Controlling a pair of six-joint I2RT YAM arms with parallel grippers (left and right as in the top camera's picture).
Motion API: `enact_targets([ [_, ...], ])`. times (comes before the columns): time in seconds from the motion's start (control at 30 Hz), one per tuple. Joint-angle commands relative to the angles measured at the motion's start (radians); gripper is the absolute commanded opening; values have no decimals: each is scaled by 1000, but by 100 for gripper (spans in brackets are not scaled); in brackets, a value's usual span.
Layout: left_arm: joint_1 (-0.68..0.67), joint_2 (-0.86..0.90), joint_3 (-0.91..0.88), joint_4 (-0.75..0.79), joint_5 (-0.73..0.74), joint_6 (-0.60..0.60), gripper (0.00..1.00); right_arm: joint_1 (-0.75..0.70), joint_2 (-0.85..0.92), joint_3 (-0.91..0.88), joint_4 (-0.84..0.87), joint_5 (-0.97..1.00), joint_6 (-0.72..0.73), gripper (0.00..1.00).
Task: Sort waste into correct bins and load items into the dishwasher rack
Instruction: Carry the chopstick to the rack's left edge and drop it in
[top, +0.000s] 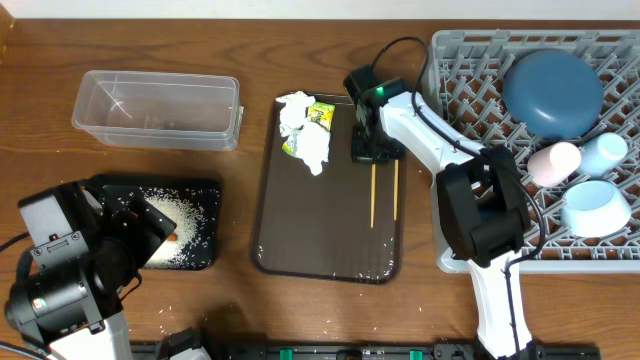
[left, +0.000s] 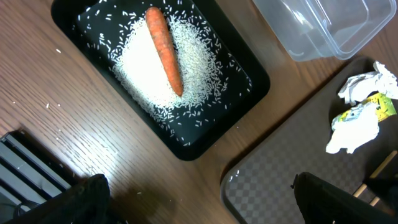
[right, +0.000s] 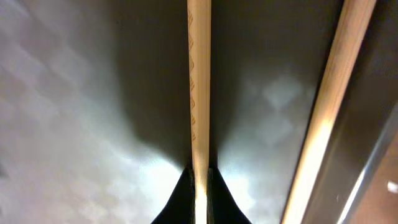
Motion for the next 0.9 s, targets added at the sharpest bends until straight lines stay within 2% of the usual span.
enact_targets([
  [0.0,4,0,0,-3,-12,10,97,-44,-49,84,-51,-33,-13,1],
  [0.17,4,0,0,-3,-12,10,97,-135,-177,222,-110,-32,-120,1],
  [0.37,4,0,0,-3,-12,10,97,-277,-302,254,-116,-28,-289,1],
  [0.63,4,0,0,-3,-12,10,97,-402,-288,226,-155,-33,-492,1],
  [0.77,4,0,0,-3,-12,10,97,-408,-277,178,-101,-33,-512,1],
  [0.87,4,0,0,-3,-12,10,97,-404,-273,150,-49,-32,-505,5],
])
